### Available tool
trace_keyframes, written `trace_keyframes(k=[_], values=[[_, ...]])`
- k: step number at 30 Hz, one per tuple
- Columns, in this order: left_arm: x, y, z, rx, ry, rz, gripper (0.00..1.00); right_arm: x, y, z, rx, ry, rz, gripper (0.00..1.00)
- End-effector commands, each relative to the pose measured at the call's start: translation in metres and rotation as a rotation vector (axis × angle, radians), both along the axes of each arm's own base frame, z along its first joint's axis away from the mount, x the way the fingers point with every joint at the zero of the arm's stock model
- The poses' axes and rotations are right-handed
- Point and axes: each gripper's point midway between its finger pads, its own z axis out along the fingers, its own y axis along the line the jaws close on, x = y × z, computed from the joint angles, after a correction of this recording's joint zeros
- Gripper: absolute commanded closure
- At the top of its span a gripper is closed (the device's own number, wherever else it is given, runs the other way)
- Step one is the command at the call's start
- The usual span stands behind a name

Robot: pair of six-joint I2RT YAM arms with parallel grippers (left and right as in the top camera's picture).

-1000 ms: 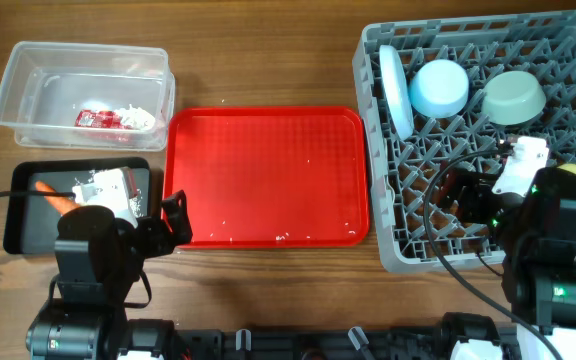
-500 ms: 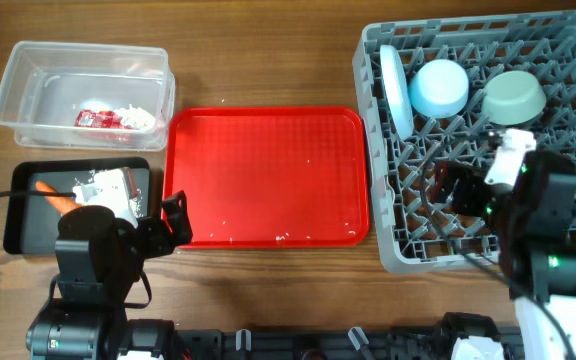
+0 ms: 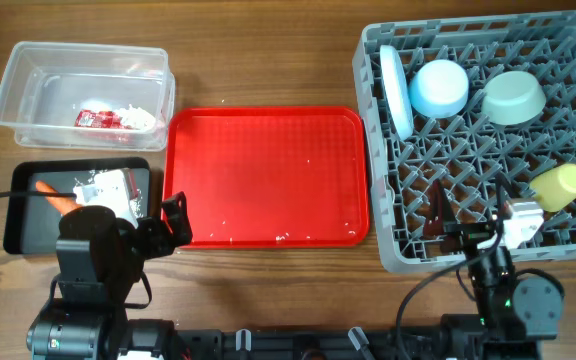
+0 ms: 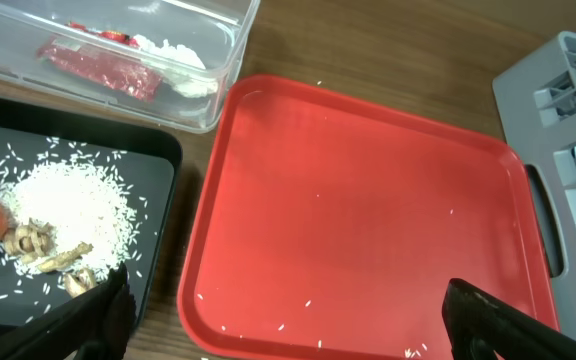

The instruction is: Sort waste into correct bins and load items into the dishwasher rack

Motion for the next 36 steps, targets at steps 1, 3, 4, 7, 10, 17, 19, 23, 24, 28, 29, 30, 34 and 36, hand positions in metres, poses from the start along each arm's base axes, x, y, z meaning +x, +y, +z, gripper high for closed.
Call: trace_keyframes(k=[1, 3, 4, 7, 10, 17, 19, 23, 24, 28, 29, 30, 34, 36], values=[[0.0, 0.001, 0.0, 0.012, -0.004, 0.003, 0.0, 0.006, -0.002, -0.016, -0.001, -0.085, -0.011, 0.0], [0.0, 0.001, -0.001, 0.012, -0.004, 0.003, 0.0, 0.011, -0.002, -0.022, 0.0, -0.148, -0.012, 0.0], [0.0, 0.001, -0.001, 0.012, -0.004, 0.003, 0.0, 0.012, -0.004, -0.023, 0.0, -0.181, -0.023, 0.0], [0.0, 0.001, -0.001, 0.012, -0.004, 0.003, 0.0, 0.013, -0.012, -0.024, -0.032, -0.194, -0.078, 0.0], [0.0, 0.001, -0.001, 0.012, -0.004, 0.003, 0.0, 0.018, -0.012, -0.056, -0.075, -0.063, -0.077, 0.0], [0.0, 0.001, -0.001, 0.012, -0.004, 0.002, 0.0, 0.019, -0.008, -0.078, -0.069, 0.027, -0.052, 0.0], [0.0, 0.001, -0.001, 0.012, -0.004, 0.002, 0.0, 0.019, -0.008, -0.078, -0.069, 0.027, -0.052, 0.0], [0.0, 0.001, -0.001, 0.012, -0.004, 0.003, 0.0, 0.019, -0.008, -0.078, -0.069, 0.027, -0.052, 0.0], [0.0, 0.001, -0.001, 0.012, -0.004, 0.003, 0.0, 0.019, -0.008, -0.078, -0.069, 0.027, -0.052, 0.0], [0.0, 0.001, -0.001, 0.012, -0.004, 0.002, 0.0, 0.019, -0.008, -0.078, -0.069, 0.027, -0.052, 0.0], [0.0, 0.001, -0.001, 0.012, -0.004, 0.003, 0.0, 0.019, -0.008, -0.078, -0.069, 0.027, -0.052, 0.0], [0.0, 0.001, -0.001, 0.012, -0.004, 0.002, 0.0, 0.019, -0.008, -0.078, -0.069, 0.027, -0.052, 0.0], [0.0, 0.001, -0.001, 0.012, -0.002, 0.002, 0.0, 0.019, -0.008, -0.078, -0.069, 0.027, -0.052, 0.0], [-0.013, 0.004, -0.004, 0.018, 0.012, 0.008, 0.0, 0.019, -0.008, -0.078, -0.069, 0.027, -0.052, 0.0]])
